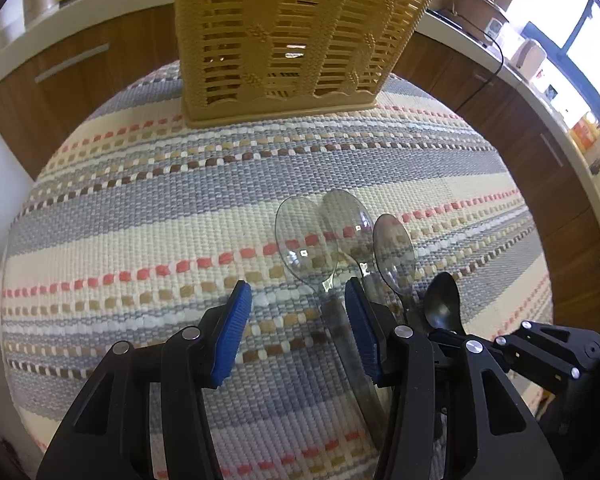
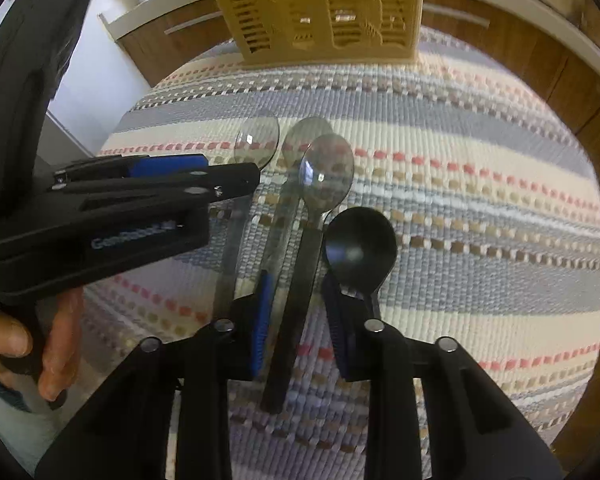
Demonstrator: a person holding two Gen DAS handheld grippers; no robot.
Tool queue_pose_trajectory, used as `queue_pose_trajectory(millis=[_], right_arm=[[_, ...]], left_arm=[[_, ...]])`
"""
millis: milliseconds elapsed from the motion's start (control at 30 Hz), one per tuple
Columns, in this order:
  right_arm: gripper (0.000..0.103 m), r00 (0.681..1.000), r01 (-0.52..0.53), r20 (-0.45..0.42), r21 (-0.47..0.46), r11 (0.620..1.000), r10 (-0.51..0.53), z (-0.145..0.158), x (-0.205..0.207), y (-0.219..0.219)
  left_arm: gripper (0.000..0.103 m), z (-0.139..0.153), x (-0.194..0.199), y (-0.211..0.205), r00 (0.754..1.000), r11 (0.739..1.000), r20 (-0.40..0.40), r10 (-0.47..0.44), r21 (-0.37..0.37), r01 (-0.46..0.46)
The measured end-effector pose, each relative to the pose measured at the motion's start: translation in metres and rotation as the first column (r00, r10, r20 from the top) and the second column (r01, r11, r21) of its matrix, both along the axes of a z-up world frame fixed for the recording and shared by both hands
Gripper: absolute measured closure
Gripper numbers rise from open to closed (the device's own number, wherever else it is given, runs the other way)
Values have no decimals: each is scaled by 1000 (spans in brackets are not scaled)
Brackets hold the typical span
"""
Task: Organize utensils
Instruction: 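Grasp a clear spoon with the left tool while the right tool grasps a dark spoon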
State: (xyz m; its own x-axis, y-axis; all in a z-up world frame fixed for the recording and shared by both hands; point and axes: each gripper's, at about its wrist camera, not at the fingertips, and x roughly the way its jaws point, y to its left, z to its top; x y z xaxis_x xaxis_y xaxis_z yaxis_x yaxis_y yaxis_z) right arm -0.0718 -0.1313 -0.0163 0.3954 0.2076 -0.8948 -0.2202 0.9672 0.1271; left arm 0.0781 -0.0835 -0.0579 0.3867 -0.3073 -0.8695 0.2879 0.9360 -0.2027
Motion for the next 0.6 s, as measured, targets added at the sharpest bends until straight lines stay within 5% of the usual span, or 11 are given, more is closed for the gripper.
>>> queue_pose_trajectory(millis=[267,500,600], right_arm=[[92,998,18,66,-22,1000,-16,-2,-17,-9],[93,999,15,37,19,1000,-16,4,-30,-27],[93,1000,15,24,21,1000,-16,5,-37,-30]], left_arm=[[58,-3,-7,-39,997,982,74,-35,190,20],[93,-1,-13,-34,996,981,77,-51,192,36],[93,0,-23,-16,997,990,63,-50,132,42]])
